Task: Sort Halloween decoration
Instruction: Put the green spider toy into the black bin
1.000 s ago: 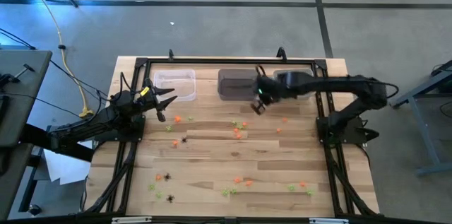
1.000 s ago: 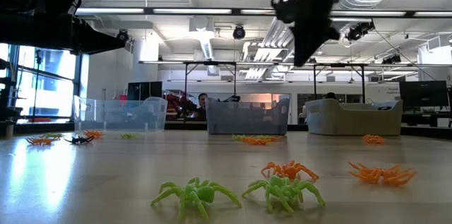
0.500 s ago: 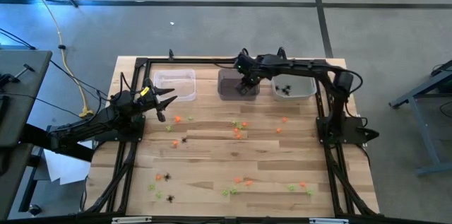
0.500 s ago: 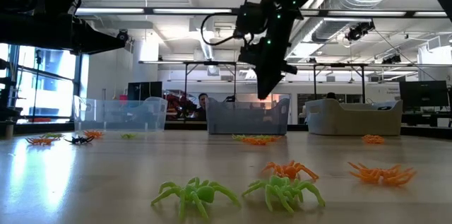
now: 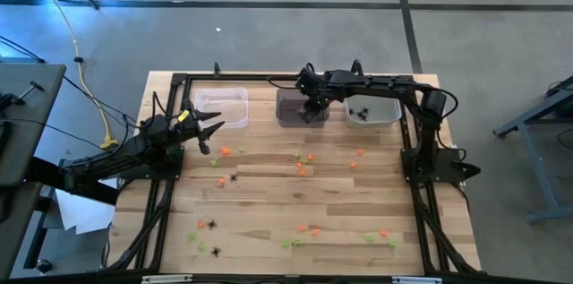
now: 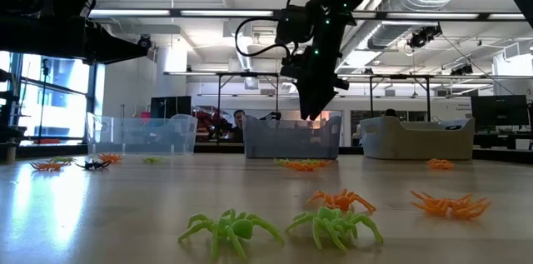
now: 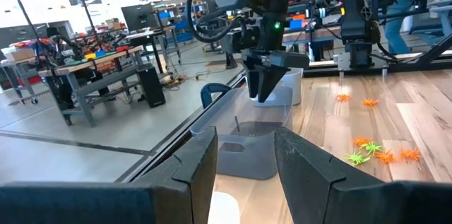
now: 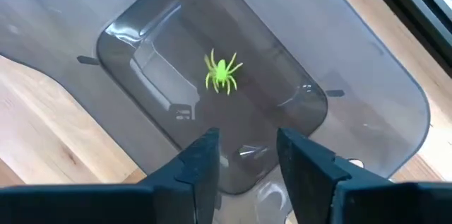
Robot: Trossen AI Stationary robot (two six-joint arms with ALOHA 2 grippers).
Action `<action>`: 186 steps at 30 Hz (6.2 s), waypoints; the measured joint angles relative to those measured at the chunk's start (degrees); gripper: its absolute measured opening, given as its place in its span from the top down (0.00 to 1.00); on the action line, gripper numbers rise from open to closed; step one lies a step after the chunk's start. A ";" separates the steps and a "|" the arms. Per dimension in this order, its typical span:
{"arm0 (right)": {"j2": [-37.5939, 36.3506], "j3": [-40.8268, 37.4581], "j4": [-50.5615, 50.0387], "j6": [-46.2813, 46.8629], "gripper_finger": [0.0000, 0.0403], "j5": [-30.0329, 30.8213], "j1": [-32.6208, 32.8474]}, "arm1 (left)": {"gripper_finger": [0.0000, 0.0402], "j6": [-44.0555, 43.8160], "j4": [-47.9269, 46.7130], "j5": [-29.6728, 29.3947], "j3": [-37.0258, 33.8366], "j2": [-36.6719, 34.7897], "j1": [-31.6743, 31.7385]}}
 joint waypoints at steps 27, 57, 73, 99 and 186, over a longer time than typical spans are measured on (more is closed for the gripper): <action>2.05 -0.13 0.91 12.18 0.65 5.42 21.94 | 0.67 0.00 0.02 0.00 0.00 0.00 0.00; 11.56 -0.09 7.22 13.72 0.70 -5.95 20.05 | 0.67 0.00 0.00 0.00 0.00 0.00 0.00; 11.63 -0.07 7.11 14.62 0.96 -6.66 20.05 | 0.67 0.00 0.02 0.00 -0.01 0.00 0.00; -1.20 -0.15 -0.57 14.56 0.97 -2.76 20.12 | 0.67 0.00 0.00 -0.02 0.00 -0.01 -0.02; 7.95 -0.09 -3.44 26.10 0.65 -3.93 25.66 | 0.67 0.00 0.02 -0.02 -0.02 -0.02 -0.02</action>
